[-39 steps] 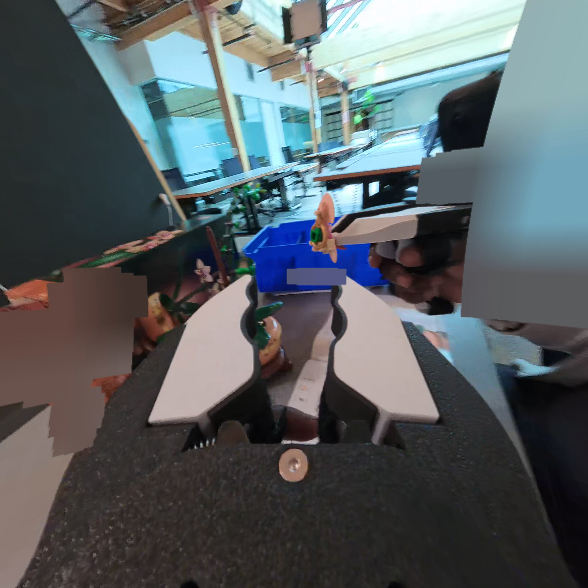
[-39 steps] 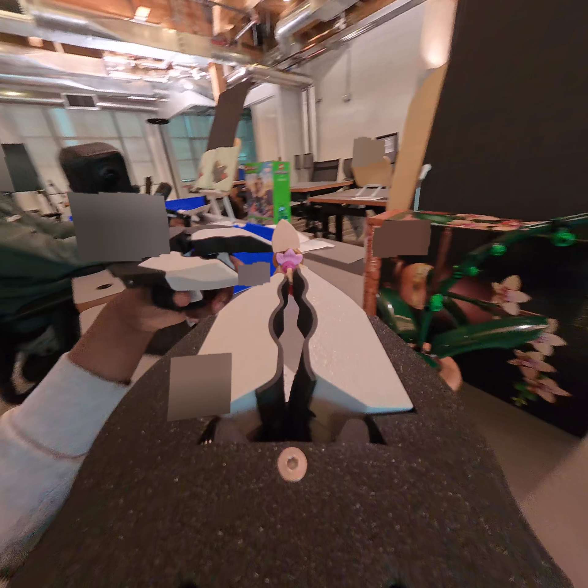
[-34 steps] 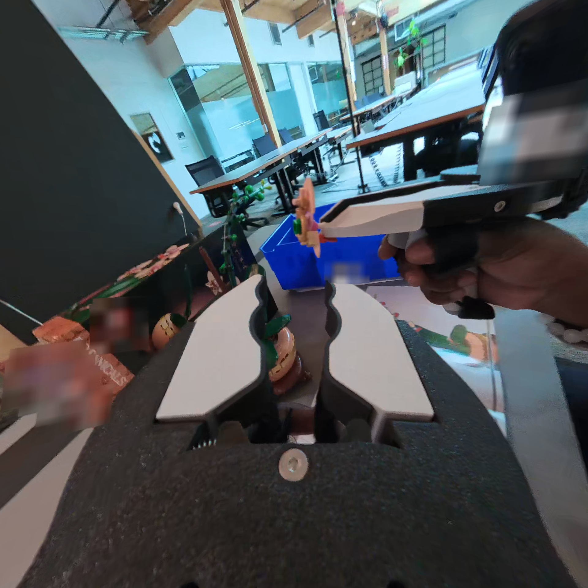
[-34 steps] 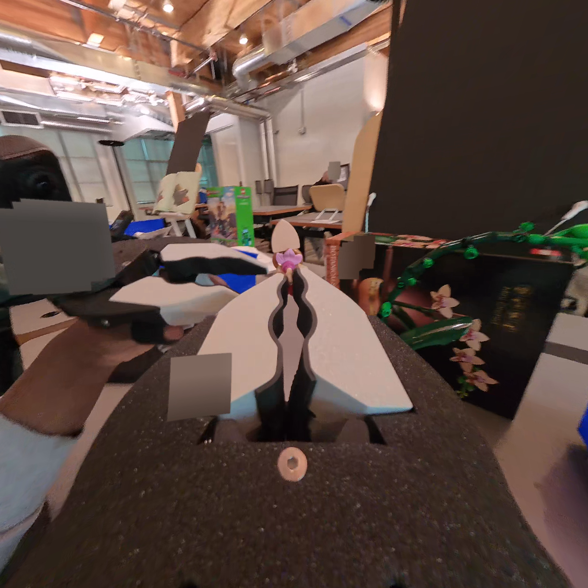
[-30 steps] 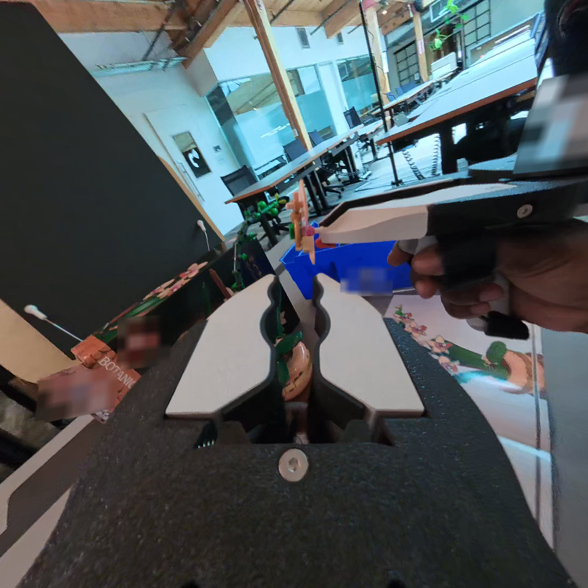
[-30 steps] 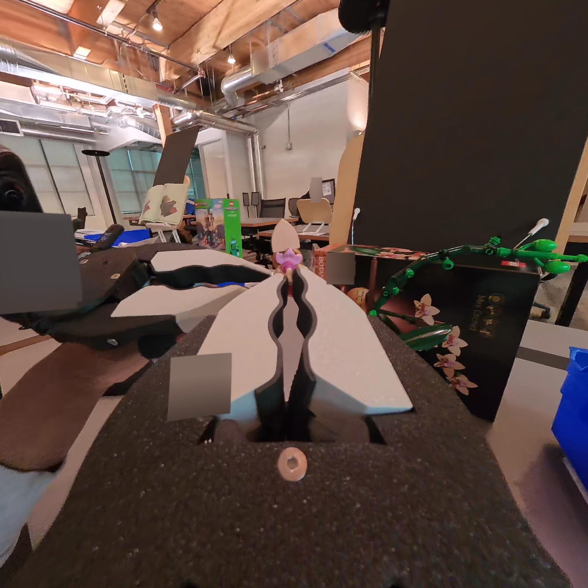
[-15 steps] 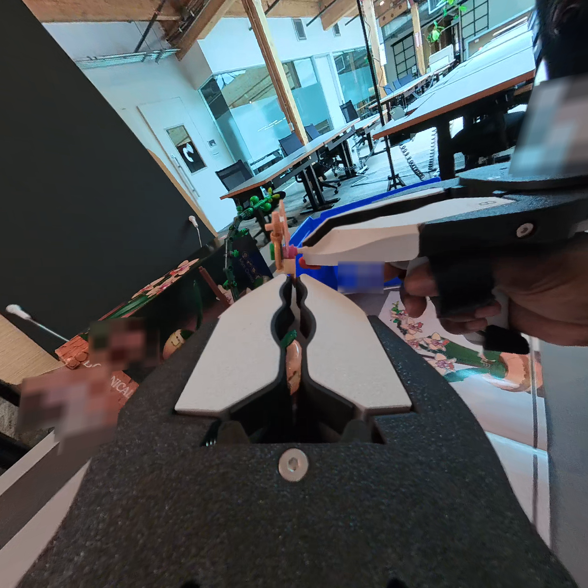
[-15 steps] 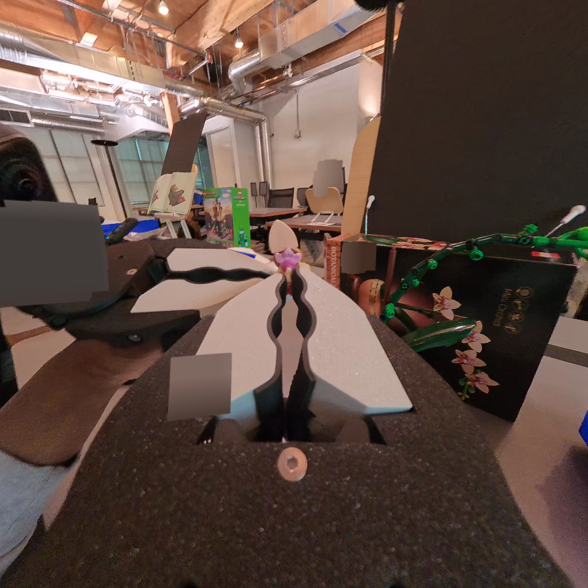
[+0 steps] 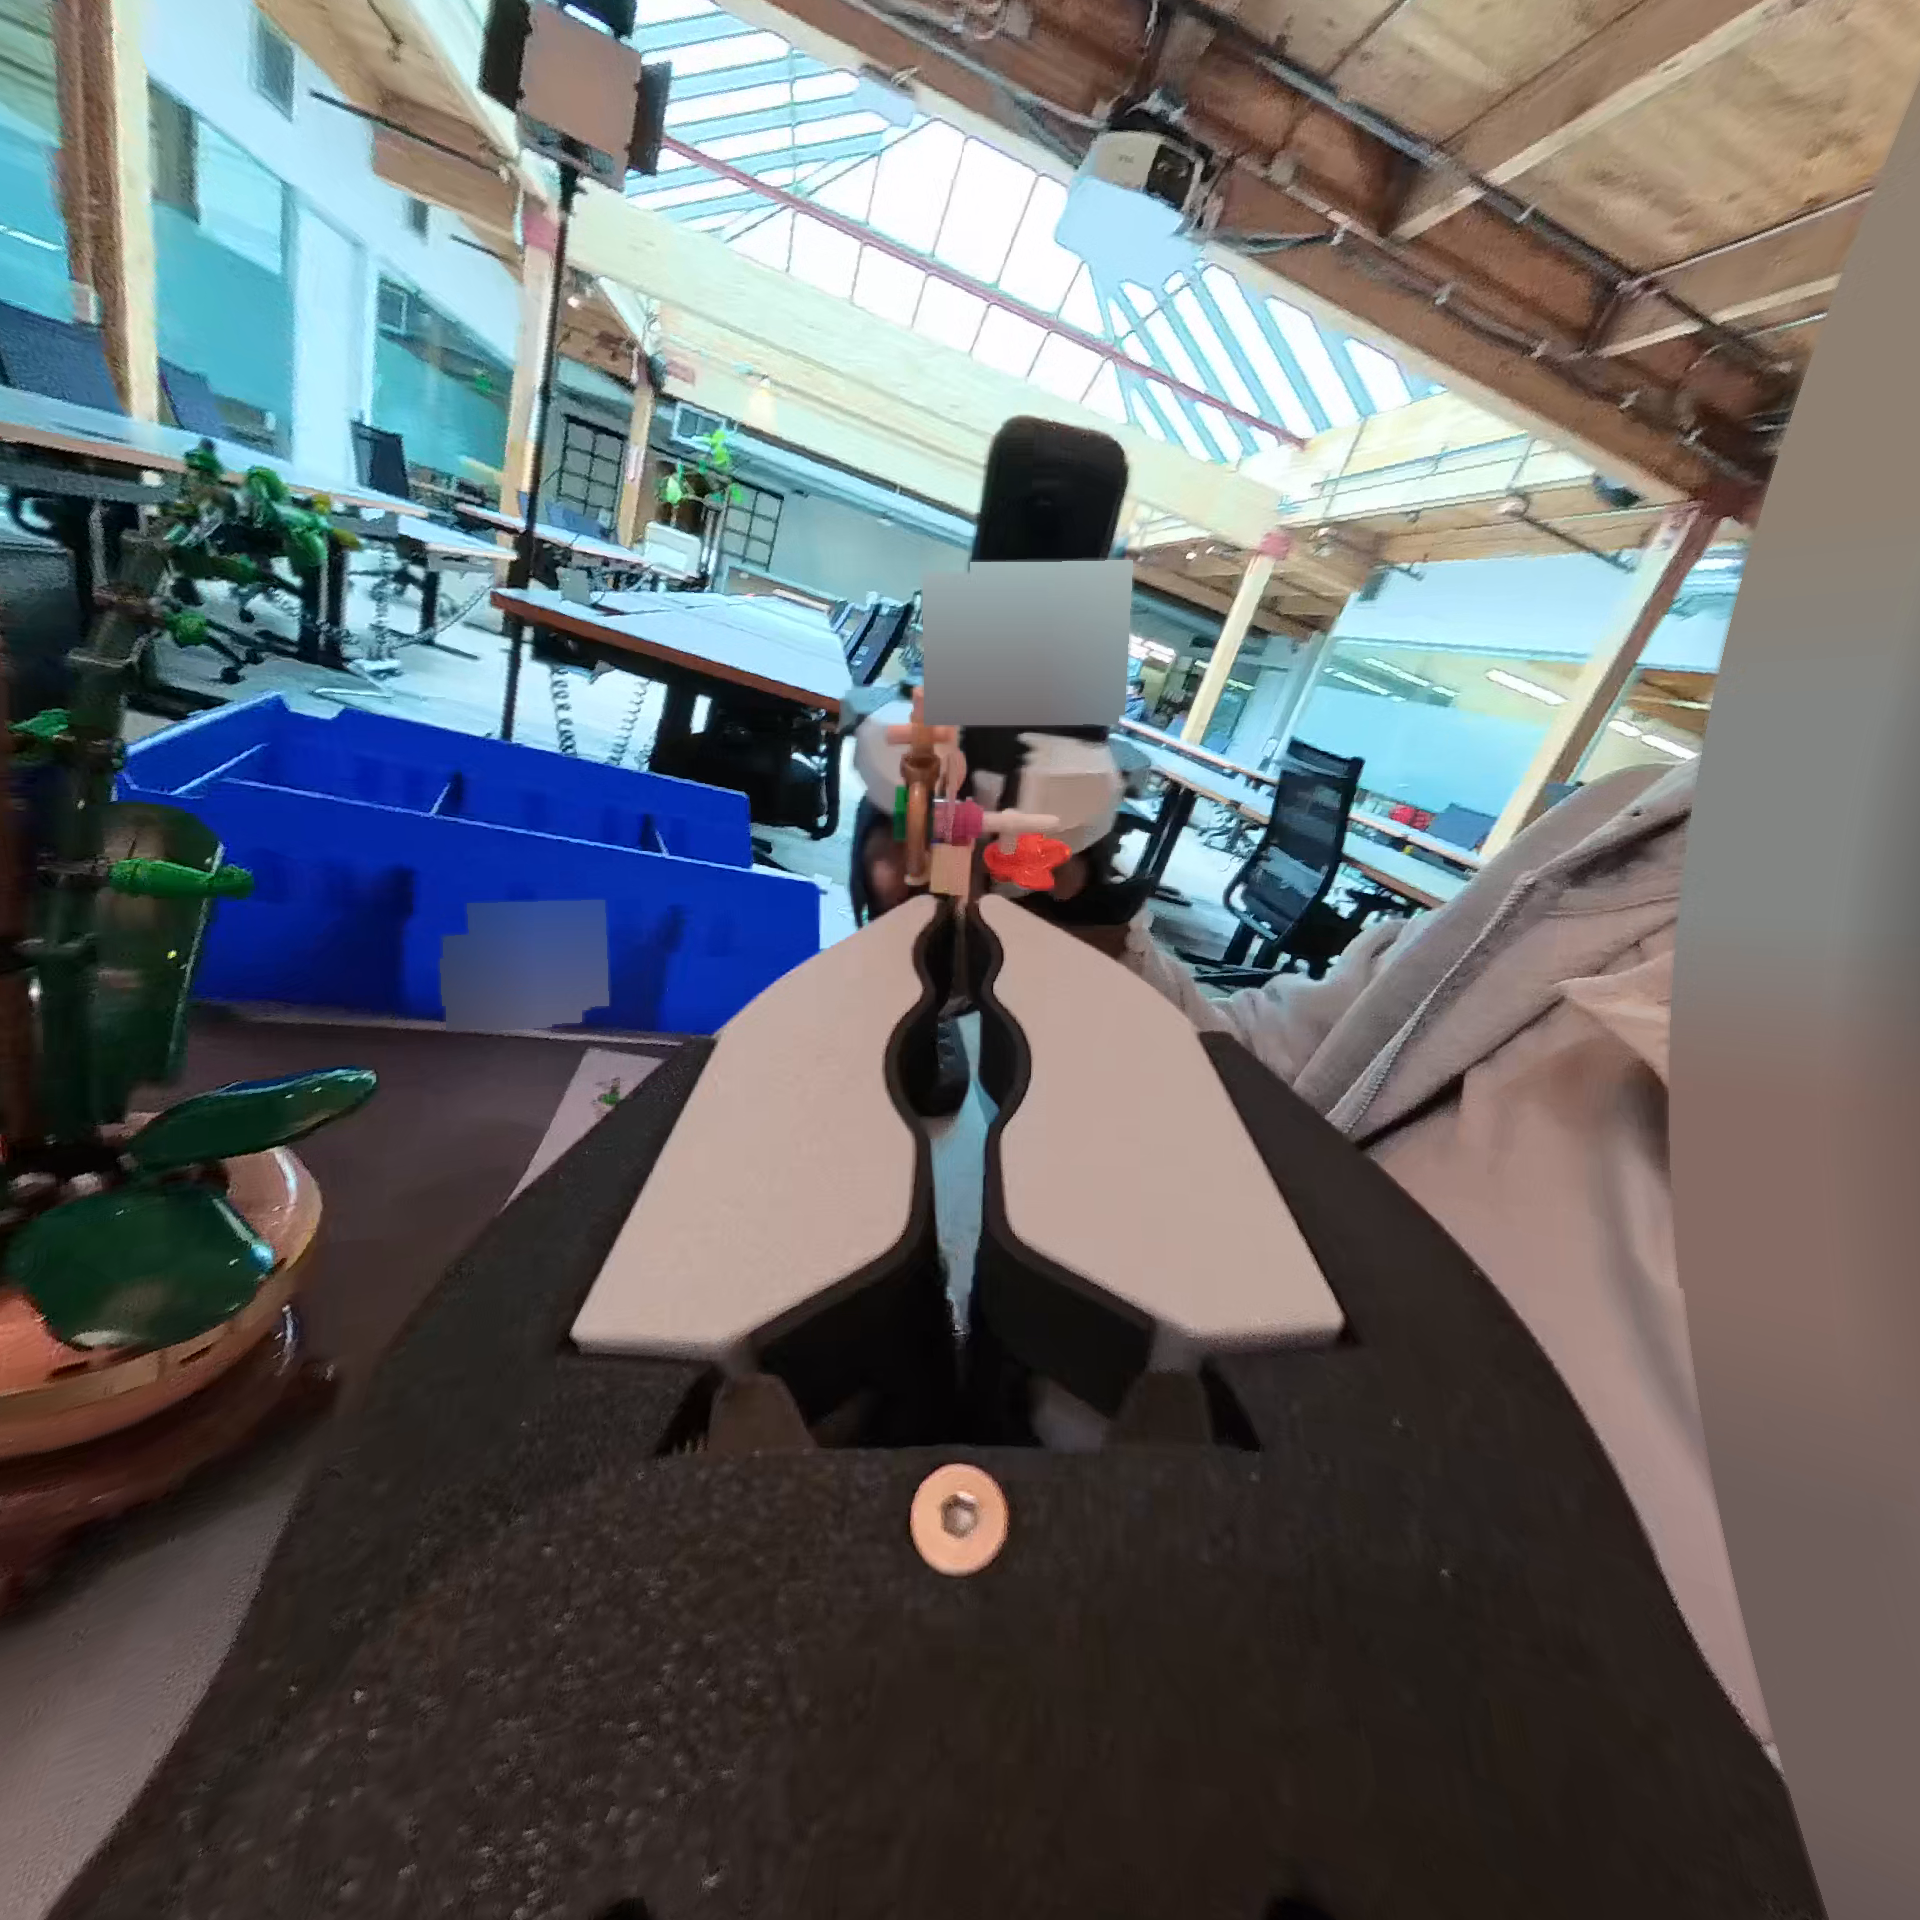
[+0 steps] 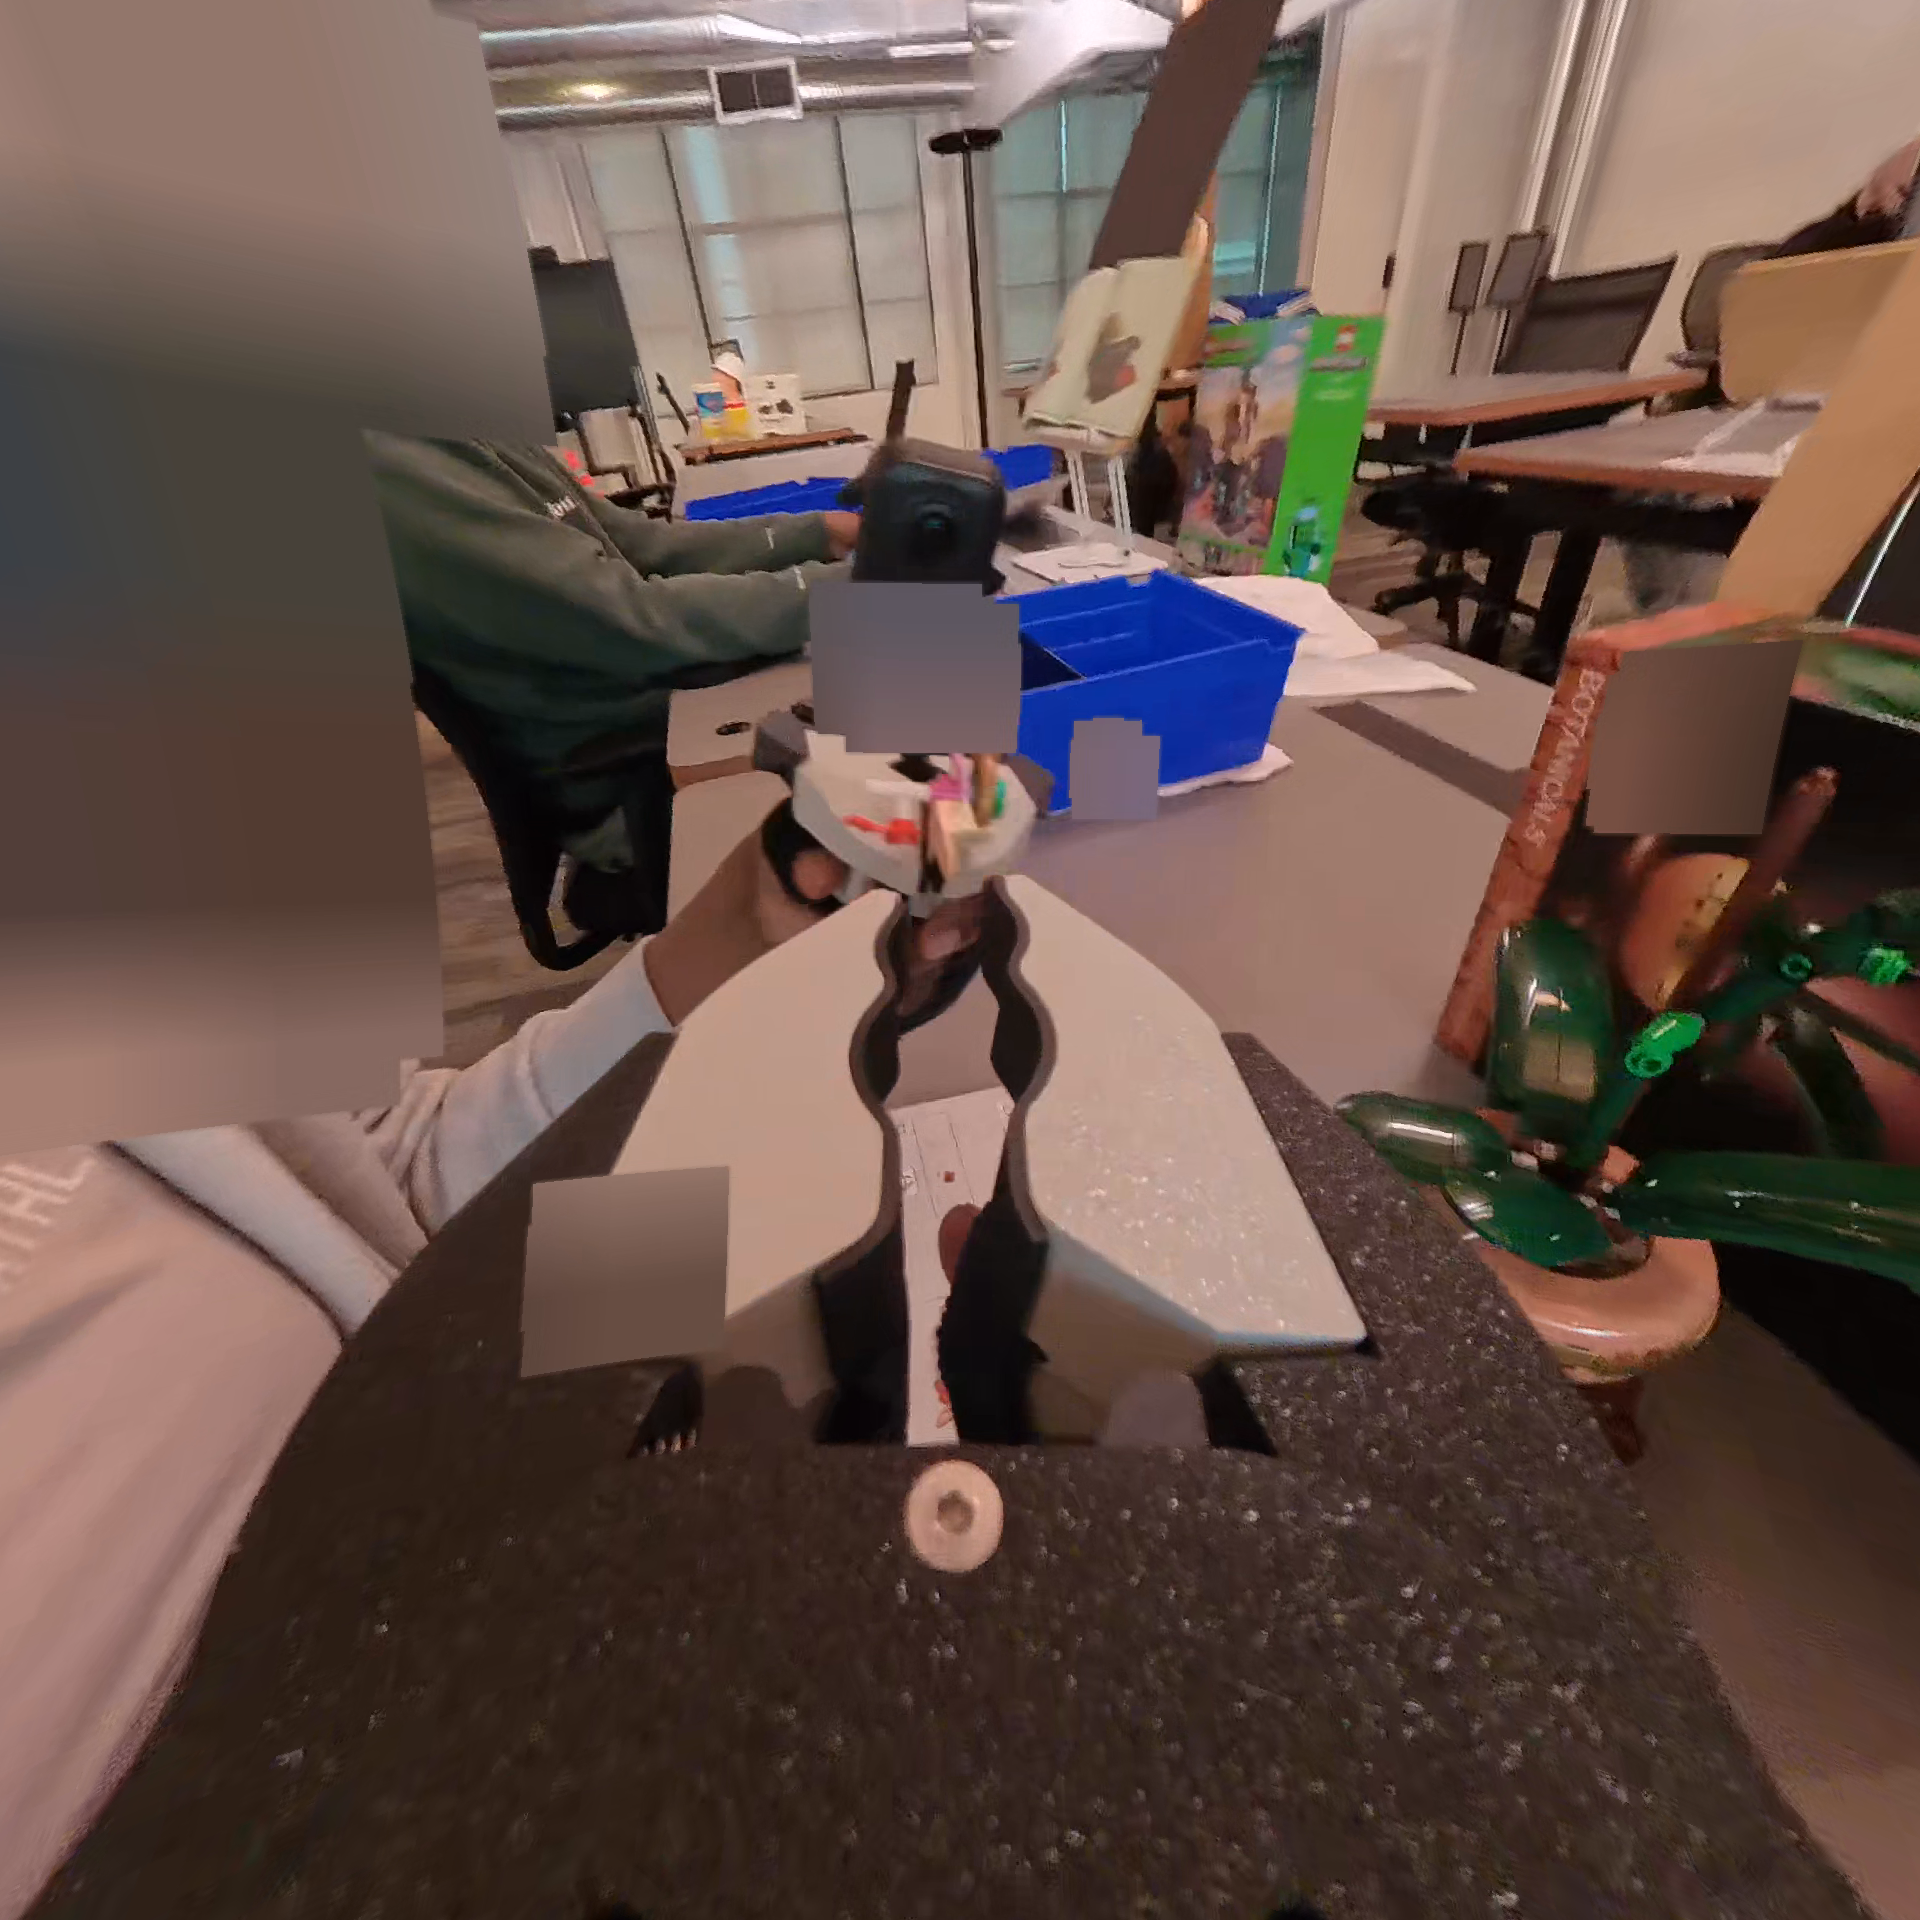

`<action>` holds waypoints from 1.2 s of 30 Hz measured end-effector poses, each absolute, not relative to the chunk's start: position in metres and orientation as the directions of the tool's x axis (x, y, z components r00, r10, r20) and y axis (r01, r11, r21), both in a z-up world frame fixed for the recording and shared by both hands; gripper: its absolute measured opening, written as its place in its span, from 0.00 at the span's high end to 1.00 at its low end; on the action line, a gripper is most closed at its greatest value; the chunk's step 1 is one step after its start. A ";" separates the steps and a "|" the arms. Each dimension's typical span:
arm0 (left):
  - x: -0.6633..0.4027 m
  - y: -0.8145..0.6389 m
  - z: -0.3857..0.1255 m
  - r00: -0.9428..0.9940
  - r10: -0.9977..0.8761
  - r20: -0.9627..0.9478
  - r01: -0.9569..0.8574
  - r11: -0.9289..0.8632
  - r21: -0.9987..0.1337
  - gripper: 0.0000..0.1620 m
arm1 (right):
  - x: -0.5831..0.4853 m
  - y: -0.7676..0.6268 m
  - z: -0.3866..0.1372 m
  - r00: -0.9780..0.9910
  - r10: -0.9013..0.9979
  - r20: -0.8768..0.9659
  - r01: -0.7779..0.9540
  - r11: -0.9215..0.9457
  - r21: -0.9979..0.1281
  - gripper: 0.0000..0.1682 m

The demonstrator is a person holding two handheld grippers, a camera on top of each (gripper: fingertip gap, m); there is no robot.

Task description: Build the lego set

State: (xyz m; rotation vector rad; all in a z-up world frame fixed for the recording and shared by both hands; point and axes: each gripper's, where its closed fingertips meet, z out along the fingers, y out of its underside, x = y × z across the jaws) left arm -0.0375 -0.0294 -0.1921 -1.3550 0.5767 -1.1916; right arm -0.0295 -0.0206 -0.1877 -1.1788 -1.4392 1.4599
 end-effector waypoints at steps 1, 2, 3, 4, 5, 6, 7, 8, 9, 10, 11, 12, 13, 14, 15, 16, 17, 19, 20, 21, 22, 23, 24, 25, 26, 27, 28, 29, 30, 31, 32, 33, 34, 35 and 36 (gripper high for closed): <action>-0.037 -0.030 -0.191 0.347 -0.886 0.306 0.314 -0.197 -0.929 0.99 | -0.031 -0.020 -0.191 -0.289 0.951 -0.106 0.103 -0.079 -0.992 0.93; -0.036 -0.030 -0.193 0.346 -0.888 0.303 0.305 -0.199 -0.931 0.99 | -0.033 -0.021 -0.193 -0.292 0.949 -0.115 0.110 -0.086 -0.990 0.93; -0.035 -0.030 -0.195 0.351 -0.888 0.299 0.291 -0.200 -0.936 0.99 | -0.034 -0.022 -0.193 -0.299 0.946 -0.125 0.103 -0.098 -0.990 0.92; -0.034 -0.030 -0.196 0.355 -0.887 0.294 0.279 -0.200 -0.939 0.99 | -0.035 -0.023 -0.191 -0.303 0.943 -0.136 0.089 -0.114 -0.990 0.92; -0.033 -0.030 -0.197 0.354 -0.889 0.292 0.276 -0.199 -0.940 0.99 | -0.036 -0.023 -0.190 -0.301 0.943 -0.144 0.084 -0.125 -0.989 0.92; -0.033 -0.030 -0.197 0.349 -0.891 0.292 0.276 -0.200 -0.940 0.99 | -0.037 -0.023 -0.191 -0.299 0.943 -0.146 0.086 -0.125 -0.988 0.93; -0.032 -0.030 -0.198 0.347 -0.891 0.292 0.271 -0.202 -0.941 0.99 | -0.038 -0.022 -0.192 -0.295 0.945 -0.142 0.094 -0.119 -0.988 0.95; -0.032 -0.030 -0.200 0.348 -0.891 0.291 0.263 -0.205 -0.943 0.99 | -0.038 -0.023 -0.194 -0.296 0.946 -0.135 0.099 -0.110 -0.989 0.96; -0.031 -0.030 -0.201 0.350 -0.891 0.289 0.254 -0.207 -0.945 0.99 | -0.039 -0.023 -0.194 -0.295 0.946 -0.130 0.099 -0.105 -0.989 0.96; -0.031 -0.030 -0.202 0.351 -0.891 0.288 0.250 -0.207 -0.946 0.99 | -0.038 -0.024 -0.193 -0.300 0.946 -0.125 0.093 -0.101 -0.990 0.96; -0.031 -0.030 -0.202 0.351 -0.891 0.286 0.248 -0.206 -0.947 0.99 | -0.038 -0.024 -0.193 -0.303 0.945 -0.123 0.094 -0.099 -0.991 0.97; -0.031 -0.030 -0.202 0.355 -0.890 0.285 0.247 -0.205 -0.947 0.99 | -0.037 -0.024 -0.194 -0.297 0.947 -0.125 0.098 -0.100 -0.990 0.97; -0.031 -0.029 -0.201 0.365 -0.887 0.284 0.249 -0.201 -0.948 0.99 | -0.037 -0.023 -0.194 -0.290 0.949 -0.124 0.094 -0.100 -0.991 0.97; -0.032 -0.027 -0.200 0.374 -0.882 0.286 0.257 -0.198 -0.946 0.98 | -0.037 -0.022 -0.194 -0.278 0.953 -0.124 0.084 -0.104 -0.991 0.97; -0.033 -0.025 -0.199 0.381 -0.877 0.293 0.270 -0.198 -0.942 0.96 | -0.038 -0.020 -0.194 -0.261 0.956 -0.131 0.071 -0.116 -0.991 0.98; -0.035 -0.024 -0.198 0.389 -0.871 0.300 0.281 -0.197 -0.939 0.93 | -0.037 -0.017 -0.192 -0.245 0.959 -0.146 0.046 -0.139 -0.989 0.98; -0.037 -0.022 -0.198 0.400 -0.865 0.302 0.286 -0.196 -0.938 0.89 | -0.037 -0.013 -0.189 -0.227 0.959 -0.170 0.014 -0.172 -0.985 0.98; -0.043 -0.018 -0.201 0.444 -0.846 0.296 0.278 -0.184 -0.943 0.84 | -0.034 -0.003 -0.181 -0.195 0.954 -0.229 -0.061 -0.245 -0.968 0.98; -0.046 -0.015 -0.204 0.478 -0.829 0.288 0.262 -0.178 -0.948 0.82 | -0.033 0.003 -0.178 -0.176 0.948 -0.263 -0.097 -0.283 -0.954 0.98; -0.050 -0.013 -0.206 0.510 -0.813 0.281 0.249 -0.172 -0.953 0.82 | -0.031 0.008 -0.175 -0.164 0.942 -0.294 -0.131 -0.316 -0.940 0.98; -0.053 -0.010 -0.209 0.542 -0.795 0.273 0.236 -0.168 -0.957 0.81 | -0.029 0.015 -0.173 -0.146 0.935 -0.323 -0.169 -0.345 -0.923 0.98; -0.055 -0.007 -0.213 0.574 -0.777 0.258 0.206 -0.168 -0.964 0.81 | -0.026 0.023 -0.169 -0.123 0.928 -0.351 -0.211 -0.370 -0.905 0.98; -0.055 -0.007 -0.220 0.595 -0.769 0.232 0.156 -0.173 -0.972 0.81 | -0.022 0.031 -0.164 -0.105 0.918 -0.381 -0.261 -0.395 -0.881 0.98; -0.051 -0.010 -0.228 0.588 -0.783 0.201 0.091 -0.183 -0.979 0.81 | -0.017 0.041 -0.159 -0.085 0.904 -0.418 -0.314 -0.423 -0.850 0.98; -0.042 -0.019 -0.236 0.544 -0.823 0.166 0.015 -0.188 -0.982 0.83 | -0.012 0.050 -0.155 -0.067 0.889 -0.453 -0.363 -0.445 -0.819 0.98; -0.031 -0.032 -0.242 0.472 -0.873 0.123 -0.061 -0.171 -0.983 0.83 | -0.007 0.059 -0.152 -0.046 0.875 -0.482 -0.402 -0.457 -0.793 0.98; -0.019 -0.046 -0.246 0.392 -0.918 0.063 -0.130 -0.123 -0.984 0.83 | -0.003 0.067 -0.149 -0.021 0.866 -0.499 -0.433 -0.458 -0.776 0.98; -0.006 -0.058 -0.250 0.315 -0.949 -0.015 -0.193 -0.049 -0.980 0.84 | 0.001 0.074 -0.147 0.004 0.861 -0.509 -0.459 -0.450 -0.766 0.98; 0.007 -0.069 -0.254 0.240 -0.966 -0.102 -0.254 0.039 -0.967 0.85 | 0.003 0.078 -0.145 0.024 0.858 -0.513 -0.477 -0.441 -0.760 0.98; 0.020 -0.078 -0.259 0.167 -0.969 -0.183 -0.309 0.124 -0.943 0.86 | 0.005 0.081 -0.144 0.039 0.856 -0.516 -0.489 -0.433 -0.757 0.99; 0.031 -0.085 -0.264 0.103 -0.964 -0.245 -0.354 0.194 -0.915 0.87 | 0.007 0.084 -0.142 0.058 0.853 -0.519 -0.501 -0.425 -0.754 0.98; 0.043 -0.088 -0.267 0.057 -0.956 -0.287 -0.384 0.244 -0.891 0.88 | 0.008 0.085 -0.141 0.073 0.854 -0.516 -0.509 -0.413 -0.755 0.98; 0.053 -0.089 -0.268 0.029 -0.950 -0.310 -0.395 0.274 -0.877 0.89 | 0.008 0.085 -0.140 0.088 0.855 -0.511 -0.510 -0.402 -0.760 0.99; 0.063 -0.090 -0.268 0.008 -0.949 -0.315 -0.390 0.287 -0.875 0.90 | 0.009 0.086 -0.140 0.103 0.857 -0.506 -0.511 -0.391 -0.766 0.99; 0.071 -0.091 -0.267 -0.011 -0.952 -0.307 -0.376 0.288 -0.881 0.91 | 0.009 0.086 -0.140 0.118 0.858 -0.499 -0.511 -0.378 -0.772 0.99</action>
